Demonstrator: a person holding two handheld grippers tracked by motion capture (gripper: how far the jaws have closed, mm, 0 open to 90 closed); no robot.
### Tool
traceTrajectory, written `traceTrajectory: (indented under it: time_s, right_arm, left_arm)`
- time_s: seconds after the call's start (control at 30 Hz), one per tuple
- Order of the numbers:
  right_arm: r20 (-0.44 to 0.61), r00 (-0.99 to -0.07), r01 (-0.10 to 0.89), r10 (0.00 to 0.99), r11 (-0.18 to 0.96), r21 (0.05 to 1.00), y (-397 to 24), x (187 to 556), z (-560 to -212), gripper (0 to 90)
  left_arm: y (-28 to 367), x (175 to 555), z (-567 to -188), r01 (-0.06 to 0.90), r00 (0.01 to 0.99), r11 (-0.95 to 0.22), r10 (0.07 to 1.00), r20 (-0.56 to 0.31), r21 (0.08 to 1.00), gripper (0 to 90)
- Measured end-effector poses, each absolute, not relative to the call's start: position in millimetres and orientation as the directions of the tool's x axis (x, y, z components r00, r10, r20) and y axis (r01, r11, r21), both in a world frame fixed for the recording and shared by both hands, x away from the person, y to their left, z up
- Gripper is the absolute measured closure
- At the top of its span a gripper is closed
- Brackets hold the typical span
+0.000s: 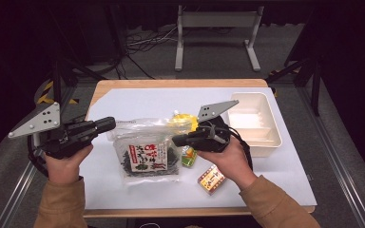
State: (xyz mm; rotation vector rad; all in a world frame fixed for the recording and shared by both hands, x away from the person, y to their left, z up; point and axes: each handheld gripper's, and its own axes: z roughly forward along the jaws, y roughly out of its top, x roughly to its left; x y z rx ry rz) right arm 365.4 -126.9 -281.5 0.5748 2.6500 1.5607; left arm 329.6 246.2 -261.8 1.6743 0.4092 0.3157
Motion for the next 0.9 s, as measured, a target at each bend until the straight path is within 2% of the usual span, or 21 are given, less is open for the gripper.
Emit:
traceTrajectory:
  time_s: [0.33,0.53,0.9]
  right_arm:
    - [0.166,-0.920,0.318,0.354,0.430,0.845,-143.7,360.7,-267.0,89.3]
    - [0.150,-0.913,0.315,0.380,0.422,0.850,-155.8,358.8,-256.9,89.3]
    - [0.107,-0.881,0.320,0.460,0.416,0.851,-187.1,360.0,-237.4,89.3]
  left_arm:
    - [247.2,332.0,-262.7,0.103,0.899,-0.101,0.435,-0.049,0.990,60.0]
    - [246.8,335.8,-265.6,0.127,0.896,-0.120,0.440,-0.062,0.985,54.2]
    - [242.6,346.1,-274.4,0.175,0.884,-0.160,0.461,-0.083,0.972,48.6]
